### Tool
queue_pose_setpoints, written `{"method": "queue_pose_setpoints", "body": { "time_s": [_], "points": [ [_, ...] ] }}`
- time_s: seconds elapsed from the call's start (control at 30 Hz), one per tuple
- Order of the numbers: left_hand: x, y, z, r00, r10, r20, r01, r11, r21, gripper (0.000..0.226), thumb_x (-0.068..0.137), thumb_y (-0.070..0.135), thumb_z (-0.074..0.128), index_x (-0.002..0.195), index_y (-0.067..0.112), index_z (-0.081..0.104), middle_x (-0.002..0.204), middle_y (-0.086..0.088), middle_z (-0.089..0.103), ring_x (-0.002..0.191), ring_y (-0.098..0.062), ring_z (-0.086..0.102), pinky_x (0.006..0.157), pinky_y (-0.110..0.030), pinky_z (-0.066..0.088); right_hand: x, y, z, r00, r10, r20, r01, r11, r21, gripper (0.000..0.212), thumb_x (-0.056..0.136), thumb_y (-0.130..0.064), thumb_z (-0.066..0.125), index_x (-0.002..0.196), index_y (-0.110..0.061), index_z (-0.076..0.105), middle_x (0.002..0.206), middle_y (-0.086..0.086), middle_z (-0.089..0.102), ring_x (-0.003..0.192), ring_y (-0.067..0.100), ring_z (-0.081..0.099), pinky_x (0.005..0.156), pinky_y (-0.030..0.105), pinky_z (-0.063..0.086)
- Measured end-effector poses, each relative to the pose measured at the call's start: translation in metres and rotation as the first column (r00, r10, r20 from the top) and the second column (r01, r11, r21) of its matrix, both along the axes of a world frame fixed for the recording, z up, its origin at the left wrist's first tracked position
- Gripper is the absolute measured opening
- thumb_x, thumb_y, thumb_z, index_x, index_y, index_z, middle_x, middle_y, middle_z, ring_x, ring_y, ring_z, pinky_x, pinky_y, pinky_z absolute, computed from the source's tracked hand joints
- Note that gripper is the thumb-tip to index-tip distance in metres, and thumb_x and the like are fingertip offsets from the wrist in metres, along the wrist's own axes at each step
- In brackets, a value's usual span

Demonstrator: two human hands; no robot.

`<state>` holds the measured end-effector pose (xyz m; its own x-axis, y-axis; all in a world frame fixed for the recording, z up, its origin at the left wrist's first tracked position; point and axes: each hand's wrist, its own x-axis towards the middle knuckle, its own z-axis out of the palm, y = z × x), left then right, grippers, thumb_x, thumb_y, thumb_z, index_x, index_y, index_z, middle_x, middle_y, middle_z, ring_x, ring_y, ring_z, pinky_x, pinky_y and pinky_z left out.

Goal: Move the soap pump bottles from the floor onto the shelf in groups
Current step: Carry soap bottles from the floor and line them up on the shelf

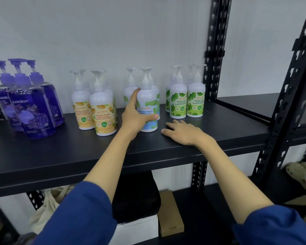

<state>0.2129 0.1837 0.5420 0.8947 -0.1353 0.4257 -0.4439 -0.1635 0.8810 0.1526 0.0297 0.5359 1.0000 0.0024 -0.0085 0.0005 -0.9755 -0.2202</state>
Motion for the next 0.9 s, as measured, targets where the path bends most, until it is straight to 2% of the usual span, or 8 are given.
{"method": "queue_pose_setpoints", "body": {
  "time_s": [0.13, 0.23, 0.37, 0.47, 0.57, 0.73, 0.87, 0.9],
  "points": [
    [0.0079, -0.0064, 0.0043, 0.997, -0.074, -0.005, 0.074, 0.996, 0.051, 0.102, 0.063, 0.007, 0.085, 0.145, 0.032, 0.029, 0.137, 0.001, 0.05, 0.118, -0.019, 0.054, 0.098, -0.043, 0.049, -0.0004, -0.0002, 0.0006, 1.0, 0.005, 0.003, -0.005, 1.0, 0.006, 0.058, 0.098, -0.054, 0.025, 0.15, -0.027, 0.022, 0.16, 0.005, 0.009, 0.147, 0.025, 0.008, 0.114, 0.04, 0.015],
    [0.0102, -0.0098, -0.0006, 0.999, 0.005, 0.046, -0.009, 0.996, 0.084, 0.108, 0.058, 0.018, 0.09, 0.144, 0.035, 0.027, 0.137, -0.004, 0.048, 0.118, -0.022, 0.053, 0.098, -0.044, 0.048, 0.0005, -0.001, -0.0001, 1.0, 0.008, 0.004, -0.008, 1.0, 0.009, 0.059, 0.098, -0.054, 0.025, 0.15, -0.027, 0.022, 0.16, 0.005, 0.009, 0.147, 0.025, 0.007, 0.114, 0.041, 0.015],
    [0.0085, -0.0102, -0.0051, 0.985, 0.111, 0.131, -0.122, 0.989, 0.083, 0.092, 0.058, 0.019, 0.089, 0.132, 0.028, 0.034, 0.124, -0.005, 0.051, 0.11, -0.022, 0.055, 0.093, -0.042, 0.05, 0.0019, -0.0015, -0.0014, 1.0, 0.006, 0.003, -0.007, 1.0, 0.01, 0.059, 0.098, -0.054, 0.025, 0.15, -0.027, 0.022, 0.16, 0.004, 0.01, 0.147, 0.026, 0.008, 0.114, 0.041, 0.017],
    [0.007, -0.0068, -0.0027, 0.994, 0.045, 0.096, -0.053, 0.996, 0.076, 0.086, 0.064, 0.012, 0.086, 0.133, 0.026, 0.036, 0.114, 0.002, 0.054, 0.106, -0.018, 0.058, 0.093, -0.04, 0.051, 0.0028, -0.0019, -0.001, 1.0, 0.003, 0.005, -0.004, 1.0, 0.015, 0.059, 0.097, -0.055, 0.025, 0.15, -0.028, 0.022, 0.16, 0.004, 0.01, 0.146, 0.026, 0.009, 0.114, 0.042, 0.017],
    [0.0085, -0.0052, -0.0032, 0.997, -0.031, 0.066, 0.026, 0.997, 0.08, 0.091, 0.068, 0.01, 0.083, 0.141, 0.027, 0.032, 0.128, -0.001, 0.056, 0.112, -0.017, 0.059, 0.096, -0.042, 0.05, 0.0024, -0.0022, -0.0009, 1.0, 0.004, 0.012, -0.004, 1.0, 0.015, 0.059, 0.097, -0.055, 0.026, 0.15, -0.028, 0.023, 0.16, 0.004, 0.01, 0.146, 0.026, 0.009, 0.113, 0.042, 0.018],
    [0.0059, -0.0086, -0.0032, 0.993, -0.069, 0.094, 0.059, 0.993, 0.105, 0.1, 0.073, 0.003, 0.077, 0.146, 0.038, 0.019, 0.145, 0.002, 0.04, 0.124, -0.014, 0.048, 0.097, -0.032, 0.048, 0.0032, -0.0019, -0.0017, 1.0, 0.001, 0.022, -0.001, 1.0, 0.012, 0.059, 0.097, -0.055, 0.026, 0.149, -0.029, 0.024, 0.16, 0.003, 0.011, 0.146, 0.026, 0.01, 0.113, 0.042, 0.019],
    [0.0052, -0.0076, -0.0044, 0.992, -0.065, 0.105, 0.056, 0.994, 0.092, 0.092, 0.075, 0.0, 0.074, 0.144, 0.036, 0.025, 0.138, 0.001, 0.047, 0.116, -0.013, 0.054, 0.077, -0.012, 0.052, 0.003, -0.0017, -0.0017, 1.0, -0.003, 0.022, 0.002, 1.0, 0.019, 0.058, 0.097, -0.055, 0.027, 0.149, -0.029, 0.025, 0.159, 0.003, 0.011, 0.146, 0.026, 0.011, 0.112, 0.042, 0.02],
    [0.005, -0.0082, -0.0048, 0.992, -0.046, 0.119, 0.034, 0.995, 0.095, 0.09, 0.074, 0.001, 0.075, 0.142, 0.035, 0.027, 0.135, 0.0, 0.048, 0.115, -0.013, 0.055, 0.075, -0.011, 0.052, 0.0026, -0.0016, -0.0012, 1.0, -0.003, 0.025, 0.003, 1.0, 0.02, 0.058, 0.097, -0.055, 0.027, 0.149, -0.029, 0.025, 0.159, 0.003, 0.012, 0.146, 0.026, 0.012, 0.112, 0.042, 0.02]
  ]
}}
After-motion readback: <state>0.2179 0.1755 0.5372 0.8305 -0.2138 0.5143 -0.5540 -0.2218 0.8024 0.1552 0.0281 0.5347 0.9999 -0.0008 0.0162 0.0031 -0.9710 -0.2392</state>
